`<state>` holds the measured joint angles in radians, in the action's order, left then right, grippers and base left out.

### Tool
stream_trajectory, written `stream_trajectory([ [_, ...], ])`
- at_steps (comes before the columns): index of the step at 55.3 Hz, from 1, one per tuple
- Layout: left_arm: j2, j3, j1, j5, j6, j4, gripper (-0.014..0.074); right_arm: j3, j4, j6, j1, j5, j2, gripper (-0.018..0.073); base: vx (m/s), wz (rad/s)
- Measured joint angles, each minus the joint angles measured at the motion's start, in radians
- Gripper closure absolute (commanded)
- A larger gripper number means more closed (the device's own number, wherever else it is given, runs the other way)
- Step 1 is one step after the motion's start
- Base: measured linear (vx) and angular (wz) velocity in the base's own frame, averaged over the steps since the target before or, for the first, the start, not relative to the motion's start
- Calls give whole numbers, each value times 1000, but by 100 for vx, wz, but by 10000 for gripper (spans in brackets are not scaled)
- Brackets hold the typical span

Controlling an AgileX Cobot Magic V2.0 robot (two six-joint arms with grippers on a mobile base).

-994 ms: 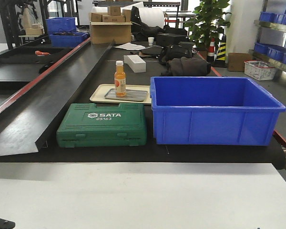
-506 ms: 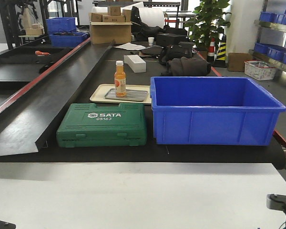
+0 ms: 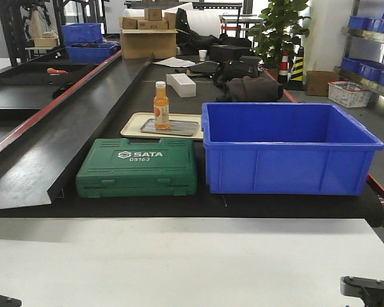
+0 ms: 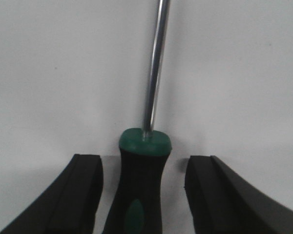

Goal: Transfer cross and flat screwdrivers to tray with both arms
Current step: 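Close left and right grippers on the green-handled screwdriver handles, then lift both held screwdrivers upright off the table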

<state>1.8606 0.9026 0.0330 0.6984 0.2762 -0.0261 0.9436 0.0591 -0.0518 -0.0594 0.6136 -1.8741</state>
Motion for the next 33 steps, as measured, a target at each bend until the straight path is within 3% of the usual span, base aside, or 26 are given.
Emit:
stream_trajectory([
  [16, 0, 0, 0, -6, 0, 0, 125, 19, -5, 0, 0, -6, -34, 104, 0, 0],
  [33, 0, 0, 0, -7, 0, 0, 125, 24, -14, 6, 0, 15, -37, 234, 0, 0],
])
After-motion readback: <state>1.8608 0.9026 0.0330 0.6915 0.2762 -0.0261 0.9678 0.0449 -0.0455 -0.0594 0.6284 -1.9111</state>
